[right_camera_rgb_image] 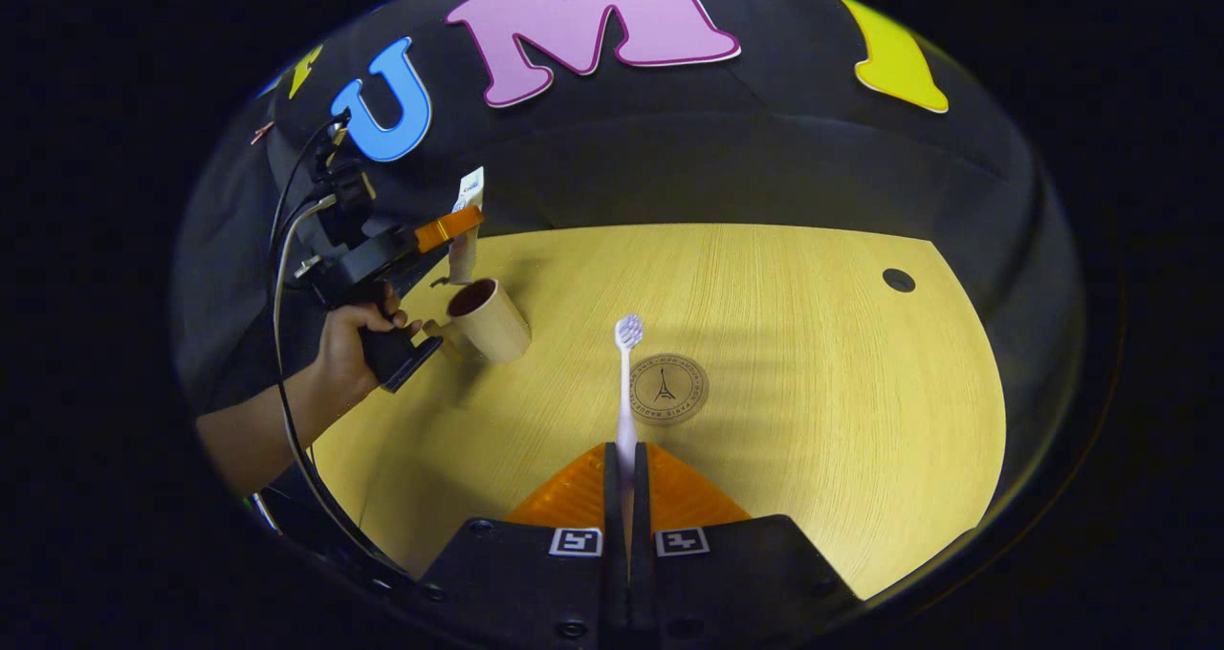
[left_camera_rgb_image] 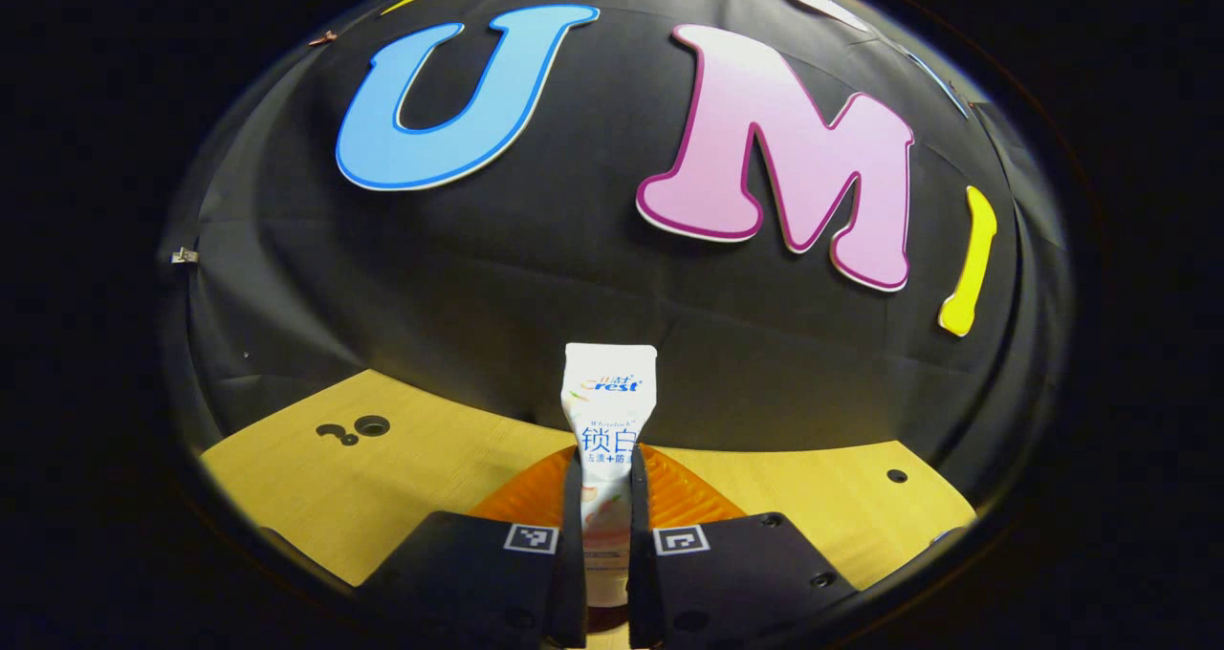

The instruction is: Put the toothbrush and toothpaste on the desktop into the cup, then pick up the cup and place it on the coaster on the desktop.

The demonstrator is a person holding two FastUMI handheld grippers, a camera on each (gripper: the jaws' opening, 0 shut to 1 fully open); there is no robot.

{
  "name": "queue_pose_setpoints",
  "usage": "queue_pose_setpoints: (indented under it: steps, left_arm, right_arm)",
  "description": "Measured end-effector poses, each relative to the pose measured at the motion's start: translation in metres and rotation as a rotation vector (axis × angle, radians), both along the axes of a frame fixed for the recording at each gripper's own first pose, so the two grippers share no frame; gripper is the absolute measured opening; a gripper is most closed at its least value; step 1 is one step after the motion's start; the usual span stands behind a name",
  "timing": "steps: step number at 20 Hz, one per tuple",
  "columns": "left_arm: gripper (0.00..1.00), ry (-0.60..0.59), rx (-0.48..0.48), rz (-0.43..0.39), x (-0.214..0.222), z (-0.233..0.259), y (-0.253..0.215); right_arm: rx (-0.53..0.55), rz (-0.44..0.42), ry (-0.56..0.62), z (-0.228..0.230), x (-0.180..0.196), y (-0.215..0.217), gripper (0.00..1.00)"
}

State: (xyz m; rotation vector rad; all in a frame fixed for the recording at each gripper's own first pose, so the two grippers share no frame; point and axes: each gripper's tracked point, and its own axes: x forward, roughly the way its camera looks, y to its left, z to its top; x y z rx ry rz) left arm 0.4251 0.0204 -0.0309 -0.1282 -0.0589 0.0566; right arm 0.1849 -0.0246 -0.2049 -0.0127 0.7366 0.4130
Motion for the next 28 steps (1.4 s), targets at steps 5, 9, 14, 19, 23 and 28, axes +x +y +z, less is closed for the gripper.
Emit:
queue_pose_setpoints:
  steps: [5,9,14,19,23,28]
  left_arm:
    - [0.23,0.042,0.002,0.025,0.004,-0.033,0.006]
    - [0.29,0.096,0.053,0.042,-0.007,-0.051,0.011]
    - [0.62,0.136,0.085,0.063,-0.049,-0.053,0.014]
    - [1.00,0.194,0.129,0.112,-0.138,-0.070,0.020]
    - [1.00,0.273,0.103,0.110,-0.210,-0.103,0.014]
    - [1.00,0.320,0.069,0.103,-0.263,-0.122,0.006]
  right_arm:
    - [-0.023,0.035,0.001,-0.008,0.000,0.002,0.06]
    - [-0.007,0.057,0.000,-0.009,0.002,0.011,0.06]
    - [0.046,0.069,-0.032,0.001,0.007,0.031,0.06]
    - [0.120,0.084,-0.102,0.020,0.027,0.070,0.06]
    - [0.162,0.114,-0.176,0.041,0.048,0.108,0.05]
    - [0.209,0.140,-0.299,0.070,0.085,0.152,0.06]
